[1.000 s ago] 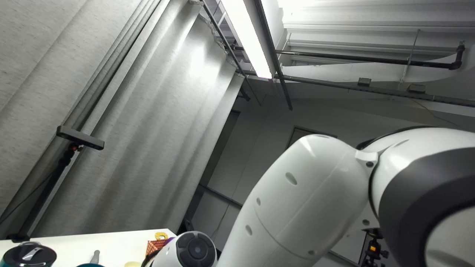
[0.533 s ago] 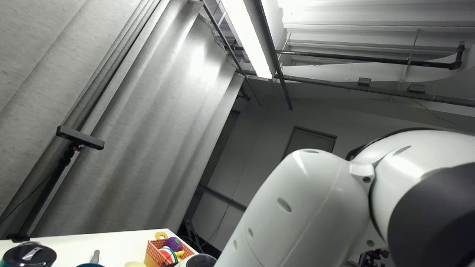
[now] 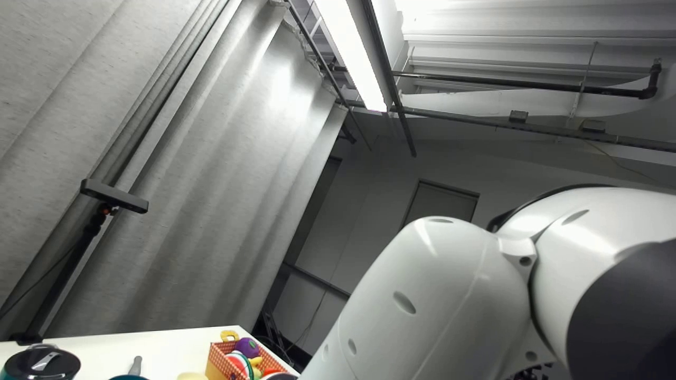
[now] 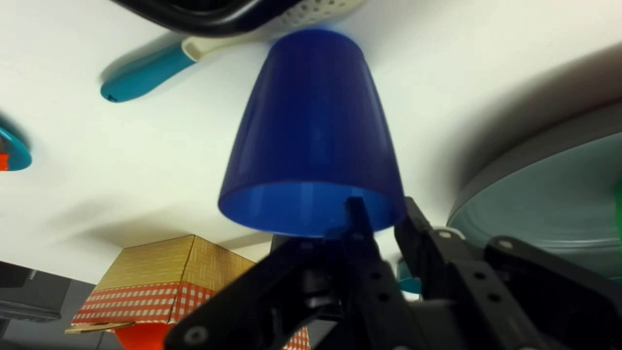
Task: Place the dark blue cup upright
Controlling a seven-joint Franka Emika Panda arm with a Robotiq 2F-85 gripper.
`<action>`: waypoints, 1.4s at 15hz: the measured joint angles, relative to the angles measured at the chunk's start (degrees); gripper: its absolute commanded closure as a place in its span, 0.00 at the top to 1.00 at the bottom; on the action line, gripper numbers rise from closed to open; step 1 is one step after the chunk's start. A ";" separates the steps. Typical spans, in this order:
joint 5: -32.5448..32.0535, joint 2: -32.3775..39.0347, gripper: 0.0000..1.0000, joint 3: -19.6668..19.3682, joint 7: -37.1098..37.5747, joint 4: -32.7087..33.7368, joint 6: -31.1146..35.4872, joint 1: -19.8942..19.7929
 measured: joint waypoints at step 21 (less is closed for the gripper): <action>-9.05 -13.08 1.00 -5.10 -6.96 0.92 -10.69 1.05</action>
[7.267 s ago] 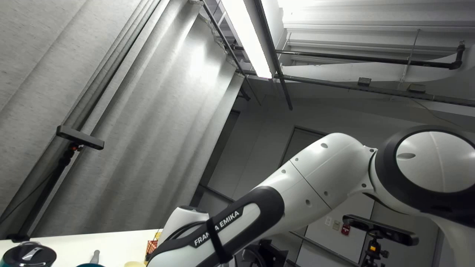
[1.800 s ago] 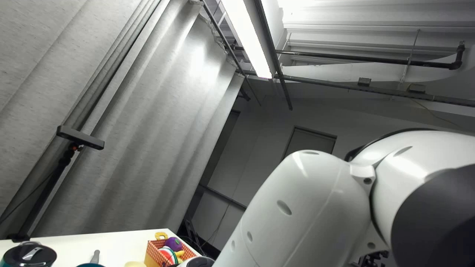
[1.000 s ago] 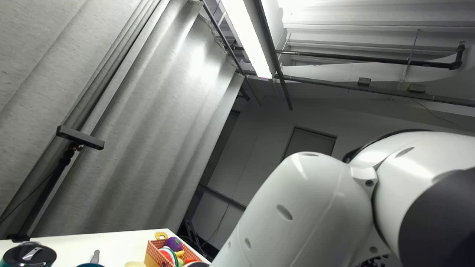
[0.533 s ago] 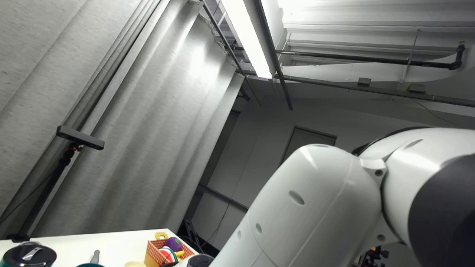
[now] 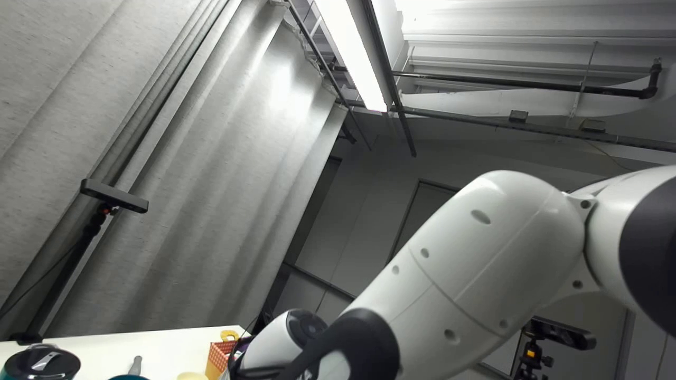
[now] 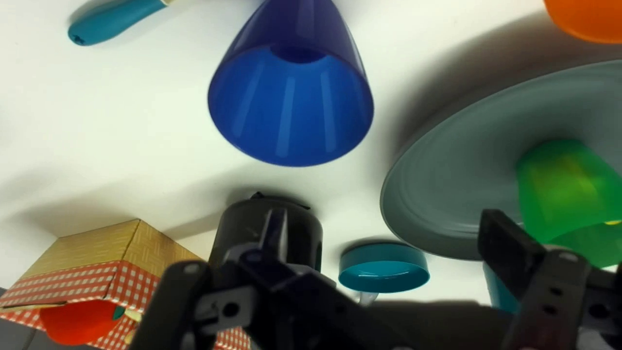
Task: Place the dark blue cup upright
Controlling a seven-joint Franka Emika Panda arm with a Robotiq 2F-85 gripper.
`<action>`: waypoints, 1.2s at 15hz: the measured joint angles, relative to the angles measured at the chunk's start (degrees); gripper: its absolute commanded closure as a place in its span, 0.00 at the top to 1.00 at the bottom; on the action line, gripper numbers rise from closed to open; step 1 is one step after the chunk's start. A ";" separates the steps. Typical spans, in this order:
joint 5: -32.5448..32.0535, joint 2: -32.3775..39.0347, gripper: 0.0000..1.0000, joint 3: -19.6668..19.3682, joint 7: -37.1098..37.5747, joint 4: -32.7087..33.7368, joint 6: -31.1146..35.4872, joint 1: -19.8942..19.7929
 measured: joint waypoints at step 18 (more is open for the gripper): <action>-2.30 -27.24 1.00 20.25 -19.63 7.22 -34.05 -23.97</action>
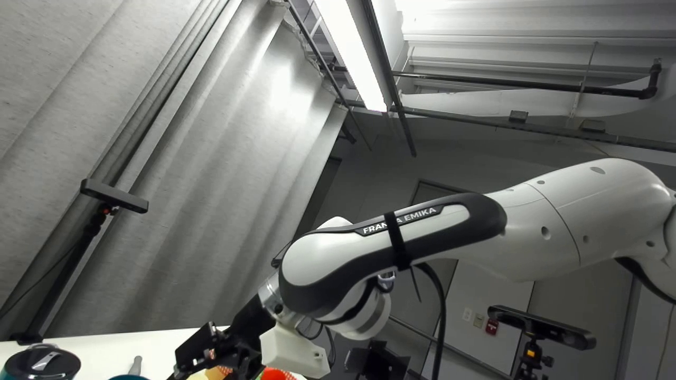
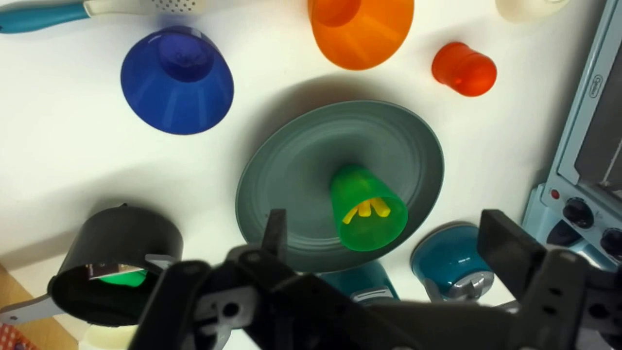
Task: Place the dark blue cup upright
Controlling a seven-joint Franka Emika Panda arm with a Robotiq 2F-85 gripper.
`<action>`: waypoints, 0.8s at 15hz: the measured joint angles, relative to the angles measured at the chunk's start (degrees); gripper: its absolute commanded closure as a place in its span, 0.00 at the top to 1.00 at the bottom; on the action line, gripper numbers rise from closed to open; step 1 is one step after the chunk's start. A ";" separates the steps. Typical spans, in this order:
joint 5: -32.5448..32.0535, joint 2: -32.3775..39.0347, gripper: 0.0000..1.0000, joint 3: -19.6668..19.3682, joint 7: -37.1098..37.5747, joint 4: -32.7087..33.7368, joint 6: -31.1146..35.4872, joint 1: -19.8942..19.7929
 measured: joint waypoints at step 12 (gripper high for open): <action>0.89 0.03 1.00 23.62 -1.02 -0.50 -7.90 -26.89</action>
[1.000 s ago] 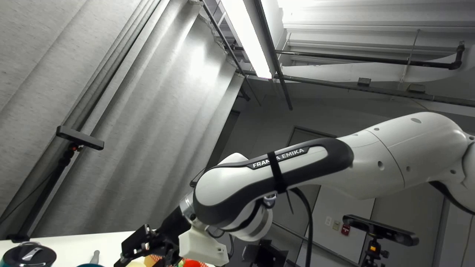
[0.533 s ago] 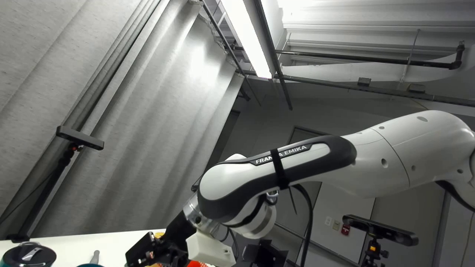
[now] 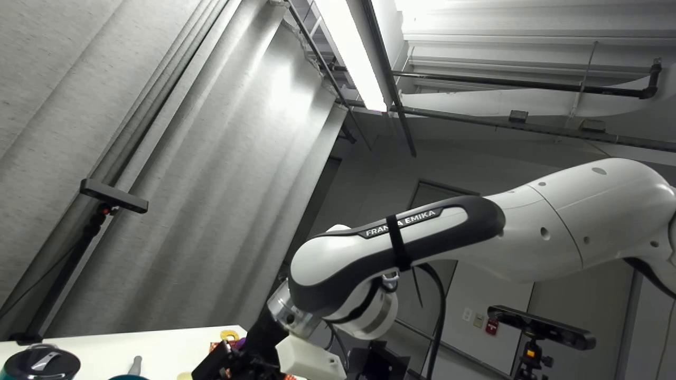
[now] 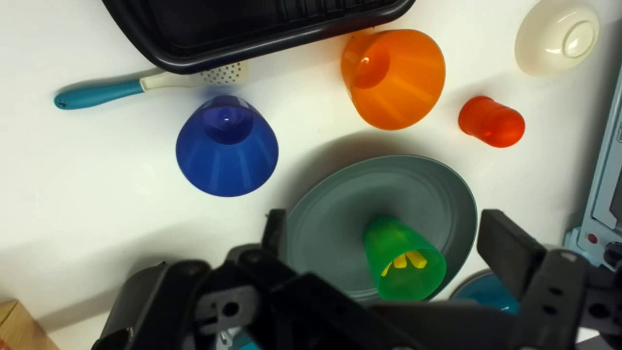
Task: Place the dark blue cup upright
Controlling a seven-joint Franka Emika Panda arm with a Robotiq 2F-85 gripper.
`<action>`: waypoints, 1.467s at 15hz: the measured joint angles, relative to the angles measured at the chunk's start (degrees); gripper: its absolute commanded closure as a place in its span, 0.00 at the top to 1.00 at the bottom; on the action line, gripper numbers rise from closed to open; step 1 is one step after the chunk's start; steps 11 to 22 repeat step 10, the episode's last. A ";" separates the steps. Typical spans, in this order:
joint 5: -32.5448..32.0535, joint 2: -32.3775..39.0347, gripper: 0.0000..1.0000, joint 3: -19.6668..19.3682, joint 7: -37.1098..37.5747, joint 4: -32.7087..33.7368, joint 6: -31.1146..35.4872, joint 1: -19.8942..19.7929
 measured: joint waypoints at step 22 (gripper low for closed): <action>0.00 0.21 1.00 2.24 0.00 0.00 -2.75 -2.77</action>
